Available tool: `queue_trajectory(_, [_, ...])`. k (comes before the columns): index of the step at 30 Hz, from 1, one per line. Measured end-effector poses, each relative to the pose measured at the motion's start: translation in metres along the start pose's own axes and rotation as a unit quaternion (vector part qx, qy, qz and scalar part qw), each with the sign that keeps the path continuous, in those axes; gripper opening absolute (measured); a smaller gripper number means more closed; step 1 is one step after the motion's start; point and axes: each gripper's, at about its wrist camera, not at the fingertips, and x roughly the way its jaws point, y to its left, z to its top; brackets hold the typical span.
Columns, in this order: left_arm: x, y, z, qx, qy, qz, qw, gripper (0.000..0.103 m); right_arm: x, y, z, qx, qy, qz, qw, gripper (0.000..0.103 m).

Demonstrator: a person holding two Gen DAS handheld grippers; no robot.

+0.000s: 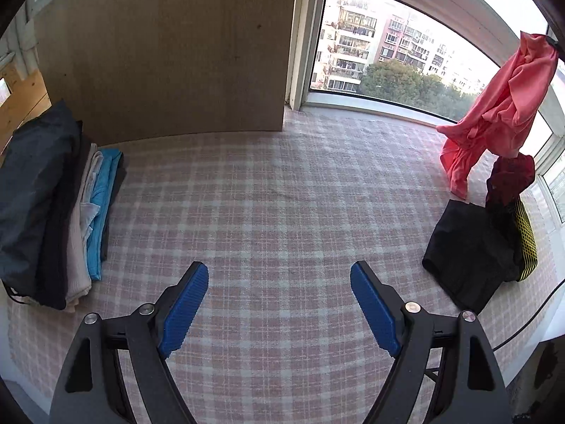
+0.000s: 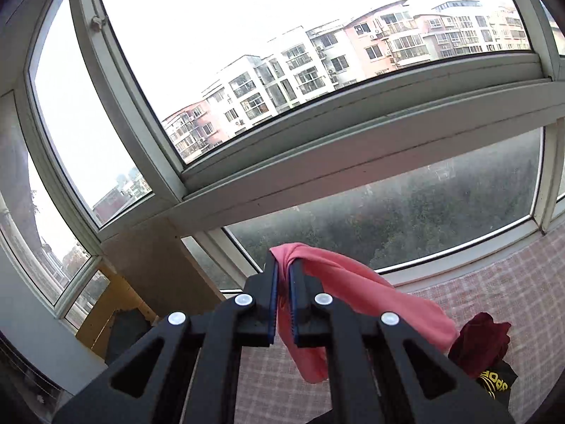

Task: Fold clothes
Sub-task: 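Grasp the pink T-shirt with the right tool and lift it from the heap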

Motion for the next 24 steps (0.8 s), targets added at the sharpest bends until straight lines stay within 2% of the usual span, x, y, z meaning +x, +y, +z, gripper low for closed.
queue_trajectory(2, [-0.014,0.011,-0.003,-0.008,-0.014,-0.001,0.9999,0.082,-0.016,0.059,0.006,-0.044,0.001,0.04,0.998,0.006])
queue_trajectory(6, [-0.037,0.035,-0.011,-0.027,-0.035,0.0,0.999,0.082,0.002,0.16,-0.018,-0.104,0.055,0.112,0.987,0.009])
queue_trajectory(7, [-0.042,0.042,-0.014,-0.034,-0.039,0.001,0.9987,0.082,0.012,0.166,-0.03,-0.107,0.07,0.11,0.986,0.013])
queue_trajectory(9, [-0.05,0.054,-0.02,-0.044,-0.043,0.006,0.9981,0.082,0.032,0.177,-0.052,-0.113,0.1,0.108,0.983,0.049])
queue_trajectory(12, [-0.059,0.07,-0.029,-0.055,-0.046,0.014,0.9973,0.082,0.059,0.187,-0.086,-0.119,0.142,0.095,0.978,0.053])
queue_trajectory(13, [-0.061,0.075,-0.033,-0.057,-0.046,0.017,0.9972,0.082,0.058,0.166,-0.101,-0.114,0.142,0.066,0.981,0.056])
queue_trajectory(14, [-0.056,0.073,-0.036,-0.053,-0.038,0.017,0.9977,0.082,0.058,0.142,-0.117,-0.11,0.146,0.027,0.983,0.063])
queue_trajectory(15, [-0.05,0.072,-0.039,-0.048,-0.03,0.017,0.9982,0.082,0.06,0.115,-0.139,-0.11,0.155,-0.035,0.981,0.071])
queue_trajectory(17, [-0.04,0.07,-0.045,-0.04,-0.014,0.017,0.999,0.082,0.063,0.057,-0.184,-0.099,0.176,-0.148,0.968,0.072])
queue_trajectory(18, [-0.034,0.068,-0.048,-0.035,-0.006,0.017,0.9992,0.082,0.06,0.025,-0.211,-0.061,0.2,-0.176,0.962,0.072])
queue_trajectory(19, [-0.029,0.067,-0.051,-0.031,0.002,0.017,0.9994,0.082,0.057,-0.008,-0.238,-0.022,0.225,-0.203,0.953,0.072])
queue_trajectory(21, [-0.017,0.064,-0.058,-0.022,0.019,0.017,0.9994,0.082,0.051,-0.073,-0.293,0.055,0.271,-0.256,0.926,0.072])
queue_trajectory(24, [0.003,0.05,-0.067,-0.008,0.044,0.004,0.999,0.082,0.041,-0.166,-0.372,0.175,0.328,-0.321,0.871,0.072])
